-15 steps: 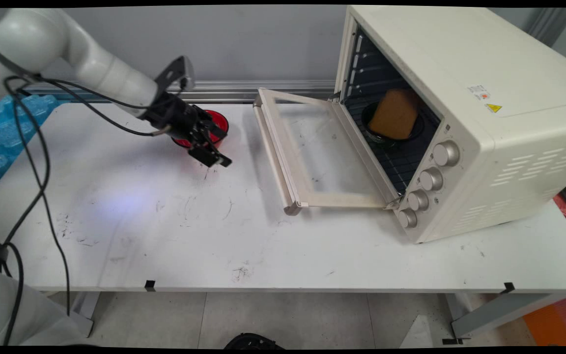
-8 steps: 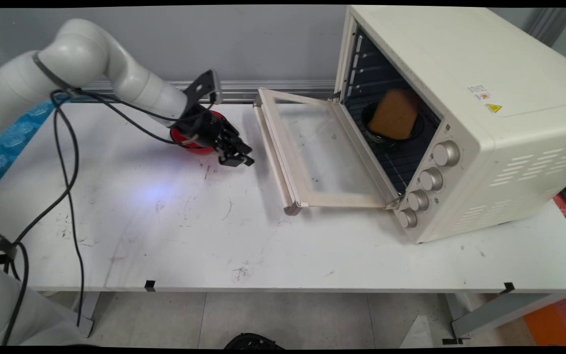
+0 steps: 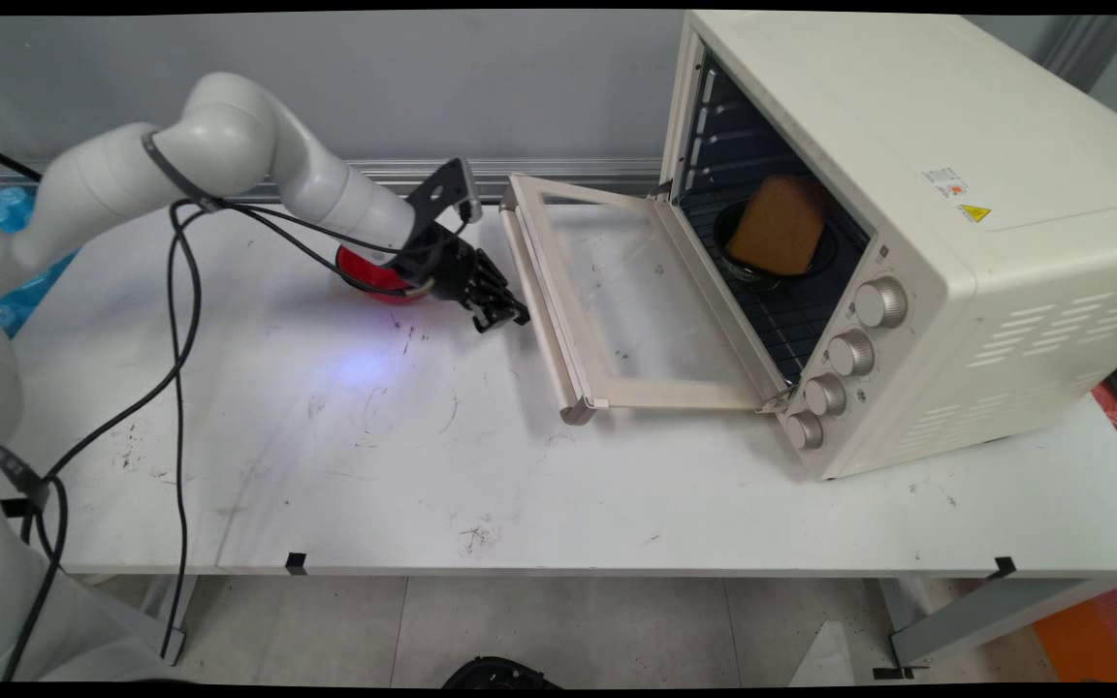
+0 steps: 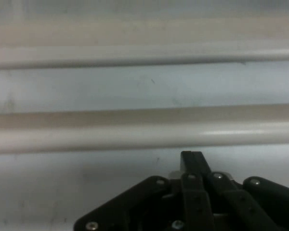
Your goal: Close the oven
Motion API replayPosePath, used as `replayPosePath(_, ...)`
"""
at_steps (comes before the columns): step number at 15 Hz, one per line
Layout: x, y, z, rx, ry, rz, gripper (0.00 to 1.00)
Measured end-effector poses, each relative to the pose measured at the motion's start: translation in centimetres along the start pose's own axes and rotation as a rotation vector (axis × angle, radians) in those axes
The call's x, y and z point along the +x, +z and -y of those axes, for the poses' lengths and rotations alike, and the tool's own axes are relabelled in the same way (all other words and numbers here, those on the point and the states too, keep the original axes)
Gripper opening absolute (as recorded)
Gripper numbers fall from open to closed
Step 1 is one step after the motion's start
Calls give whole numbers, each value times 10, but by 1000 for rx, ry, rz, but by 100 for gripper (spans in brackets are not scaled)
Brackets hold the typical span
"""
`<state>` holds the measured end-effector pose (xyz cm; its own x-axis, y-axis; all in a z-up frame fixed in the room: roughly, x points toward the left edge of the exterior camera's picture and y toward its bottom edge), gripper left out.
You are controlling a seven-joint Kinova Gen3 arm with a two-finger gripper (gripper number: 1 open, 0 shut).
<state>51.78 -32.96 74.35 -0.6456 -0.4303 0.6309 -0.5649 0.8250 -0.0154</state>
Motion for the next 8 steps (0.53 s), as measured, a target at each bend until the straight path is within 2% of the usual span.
replayPosePath(8,8,29,1,-8,0,-25,0)
